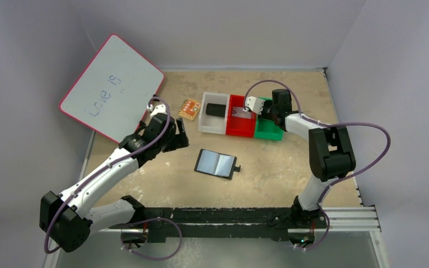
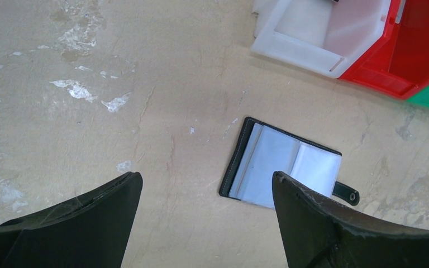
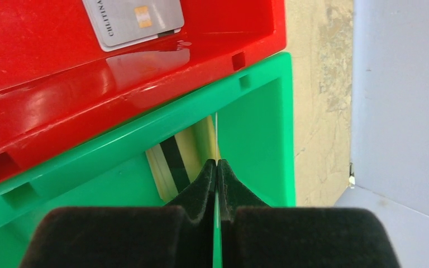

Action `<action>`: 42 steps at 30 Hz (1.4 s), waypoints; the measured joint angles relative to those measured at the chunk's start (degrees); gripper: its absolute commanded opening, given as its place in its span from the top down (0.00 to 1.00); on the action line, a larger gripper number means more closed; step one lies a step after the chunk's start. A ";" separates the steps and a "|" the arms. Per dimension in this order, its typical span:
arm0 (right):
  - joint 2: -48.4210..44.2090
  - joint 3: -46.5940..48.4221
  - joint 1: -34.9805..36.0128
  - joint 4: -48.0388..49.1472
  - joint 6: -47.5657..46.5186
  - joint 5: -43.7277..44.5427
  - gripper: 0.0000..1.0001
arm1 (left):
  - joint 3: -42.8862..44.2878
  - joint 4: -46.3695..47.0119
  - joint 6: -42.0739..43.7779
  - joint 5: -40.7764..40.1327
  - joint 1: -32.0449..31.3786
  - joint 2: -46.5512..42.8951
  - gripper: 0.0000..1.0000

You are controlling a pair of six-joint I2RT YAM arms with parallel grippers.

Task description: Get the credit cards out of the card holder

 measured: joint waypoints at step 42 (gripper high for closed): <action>4.07 2.89 -0.24 -1.31 0.92 0.94 0.60 | -0.81 -1.49 0.98 0.13 0.72 -1.62 0.13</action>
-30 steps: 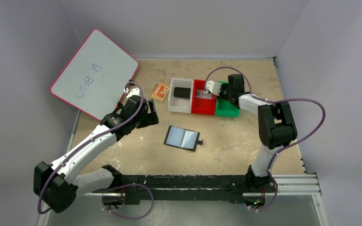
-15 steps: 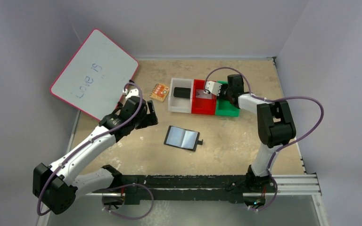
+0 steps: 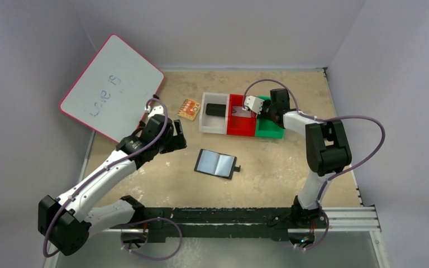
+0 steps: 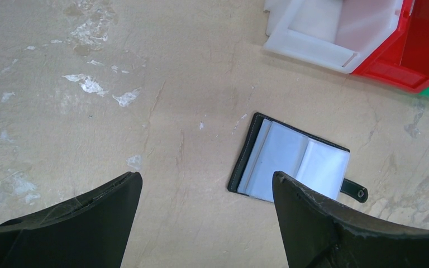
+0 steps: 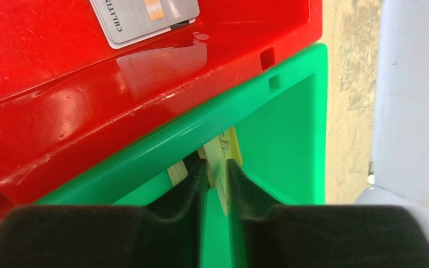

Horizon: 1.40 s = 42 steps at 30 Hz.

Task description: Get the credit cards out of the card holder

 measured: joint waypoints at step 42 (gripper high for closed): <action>-45.72 -17.62 -0.26 11.67 81.07 -8.79 0.00 | 0.00 0.11 -2.25 -0.11 0.00 1.09 0.13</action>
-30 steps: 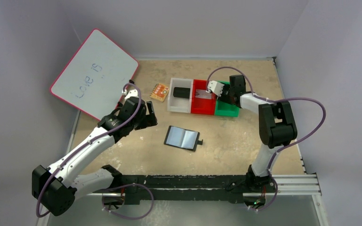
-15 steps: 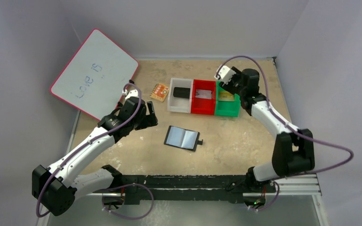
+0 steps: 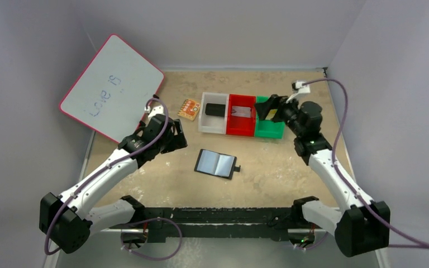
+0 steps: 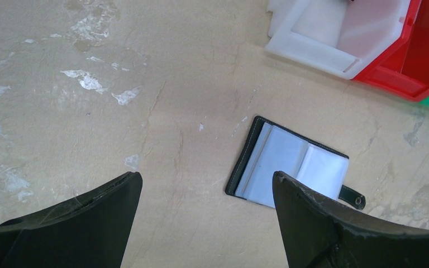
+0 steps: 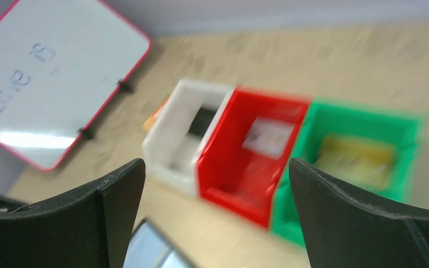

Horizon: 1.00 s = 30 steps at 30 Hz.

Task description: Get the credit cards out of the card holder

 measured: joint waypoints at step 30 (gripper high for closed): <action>44.76 25.55 51.28 -43.58 48.57 40.52 0.23 | 0.00 -4.20 -7.17 -15.91 0.02 -8.24 0.13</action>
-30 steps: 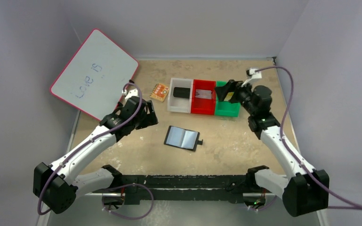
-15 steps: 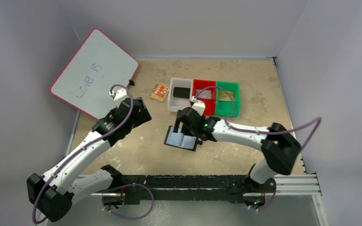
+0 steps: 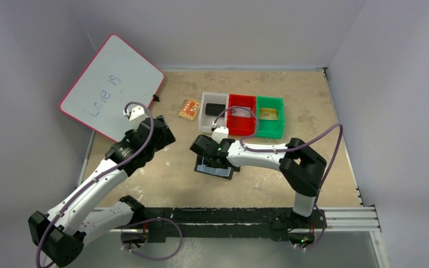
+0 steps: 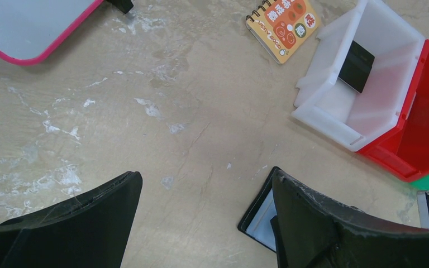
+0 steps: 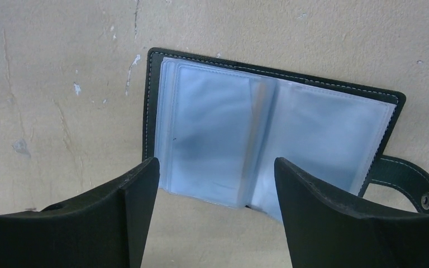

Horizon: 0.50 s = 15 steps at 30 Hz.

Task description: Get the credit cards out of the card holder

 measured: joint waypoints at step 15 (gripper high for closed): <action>4.48 1.81 -1.16 1.75 -3.69 -2.67 0.49 | 0.00 -0.17 -0.35 -0.04 0.00 0.00 0.13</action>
